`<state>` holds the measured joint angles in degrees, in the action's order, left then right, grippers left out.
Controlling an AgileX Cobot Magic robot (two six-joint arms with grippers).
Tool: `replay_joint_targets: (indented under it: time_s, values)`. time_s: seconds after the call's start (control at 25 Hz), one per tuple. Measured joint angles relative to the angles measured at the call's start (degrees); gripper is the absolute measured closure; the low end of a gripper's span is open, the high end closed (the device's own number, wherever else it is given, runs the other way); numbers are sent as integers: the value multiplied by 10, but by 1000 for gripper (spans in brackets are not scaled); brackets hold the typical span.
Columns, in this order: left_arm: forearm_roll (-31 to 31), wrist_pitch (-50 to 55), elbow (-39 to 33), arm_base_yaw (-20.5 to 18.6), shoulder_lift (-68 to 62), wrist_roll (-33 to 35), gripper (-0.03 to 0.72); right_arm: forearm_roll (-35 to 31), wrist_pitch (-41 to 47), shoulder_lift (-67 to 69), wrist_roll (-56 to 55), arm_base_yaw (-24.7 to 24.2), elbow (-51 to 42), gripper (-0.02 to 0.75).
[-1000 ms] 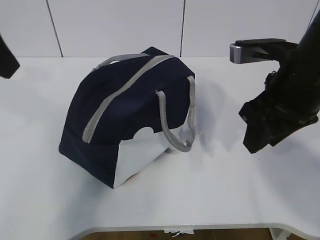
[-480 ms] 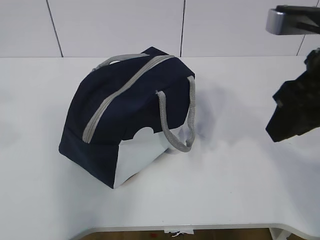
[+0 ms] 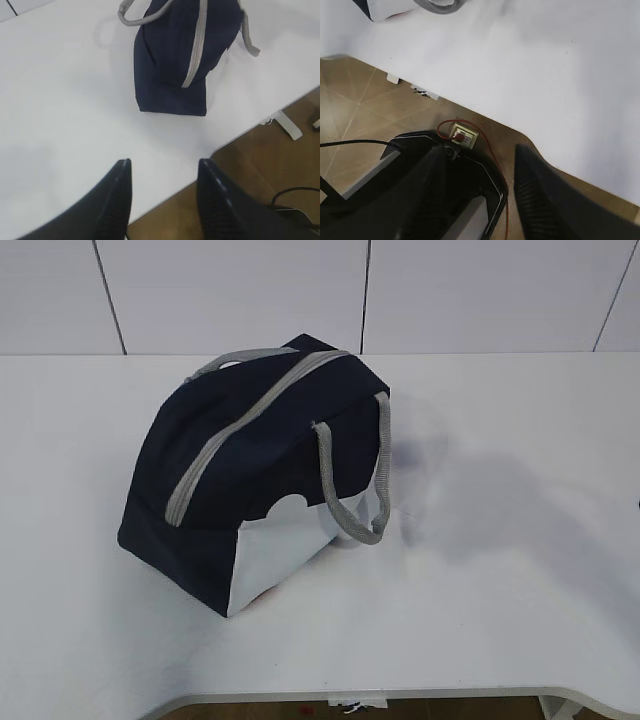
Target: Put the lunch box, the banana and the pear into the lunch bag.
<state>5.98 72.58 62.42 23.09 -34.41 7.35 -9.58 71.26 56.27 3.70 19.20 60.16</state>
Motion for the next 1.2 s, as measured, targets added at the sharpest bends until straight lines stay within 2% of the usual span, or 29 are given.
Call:
replay_joint_targets:
  time_s: [0.08, 0.2, 0.28, 0.32, 0.44, 0.48, 0.96, 1.2]
  values:
    - [0, 0, -8, 0, 11, 0, 370, 0, 0, -5, 0, 0, -2, 377]
    - [-1, 0, -68, 0, 74, 0, 396, 5, 4, -73, 2, 0, -37, 377]
    - [-1, 0, -68, 0, 74, 0, 396, 11, 5, -105, 5, 0, -53, 377]
    - [-18, 1, -123, 0, 119, 0, 400, 18, 5, -133, 6, 0, -67, 377]
    - [-18, 1, -123, 0, 119, 0, 400, 27, 8, -189, 6, 0, -93, 377]
    - [-41, 2, -178, 0, 178, 0, 404, 32, 8, -221, 7, 0, -108, 377]
    - [-49, 2, -278, 0, 307, 0, 434, 71, 14, -440, 23, 0, -281, 377]
    - [-47, 5, -295, 0, 339, 0, 435, 79, 1, -536, 24, 0, -292, 377]
